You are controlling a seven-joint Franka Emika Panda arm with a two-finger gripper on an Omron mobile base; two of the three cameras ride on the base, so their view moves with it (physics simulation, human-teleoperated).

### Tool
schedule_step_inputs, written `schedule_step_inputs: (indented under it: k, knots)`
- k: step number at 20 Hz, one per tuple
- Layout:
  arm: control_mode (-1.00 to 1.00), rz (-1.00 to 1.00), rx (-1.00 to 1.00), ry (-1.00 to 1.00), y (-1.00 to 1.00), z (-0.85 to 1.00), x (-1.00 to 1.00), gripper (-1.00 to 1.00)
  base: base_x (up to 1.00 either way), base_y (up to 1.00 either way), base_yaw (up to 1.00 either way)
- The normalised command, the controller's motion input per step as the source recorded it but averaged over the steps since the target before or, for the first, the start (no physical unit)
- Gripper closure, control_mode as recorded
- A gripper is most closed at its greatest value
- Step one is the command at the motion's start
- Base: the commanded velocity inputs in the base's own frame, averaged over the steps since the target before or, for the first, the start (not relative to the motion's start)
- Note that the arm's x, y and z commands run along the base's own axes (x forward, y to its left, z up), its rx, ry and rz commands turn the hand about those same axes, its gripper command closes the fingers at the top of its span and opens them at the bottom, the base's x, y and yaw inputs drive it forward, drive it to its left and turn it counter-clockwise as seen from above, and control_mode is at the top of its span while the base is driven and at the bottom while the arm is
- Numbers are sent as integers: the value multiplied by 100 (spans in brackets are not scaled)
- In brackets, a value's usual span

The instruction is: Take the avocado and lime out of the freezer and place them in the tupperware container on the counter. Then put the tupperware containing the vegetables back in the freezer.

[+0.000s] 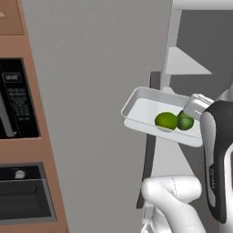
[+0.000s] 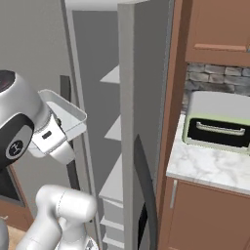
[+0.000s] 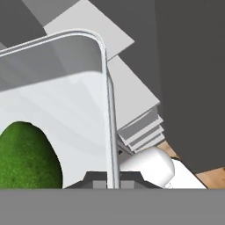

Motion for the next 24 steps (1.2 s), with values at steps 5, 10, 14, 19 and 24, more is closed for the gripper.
schedule_step_inputs:
  k: [5, 10, 14, 19, 24]
  knots:
    - [100, 0, 0, 0, 0, 0, 0, 100, 8, -37, -2]
    - [100, 0, 0, 0, 0, 0, 0, 100, 0, -40, -6]
    - [-100, -4, -5, 0, -21, 0, 0, 100, 0, -8, -1]
    - [-100, -10, -7, -2, -31, 3, 0, 100, 0, 0, 0]
    - [-100, -28, -3, -4, -28, 17, 0, 100, 0, 0, 0]
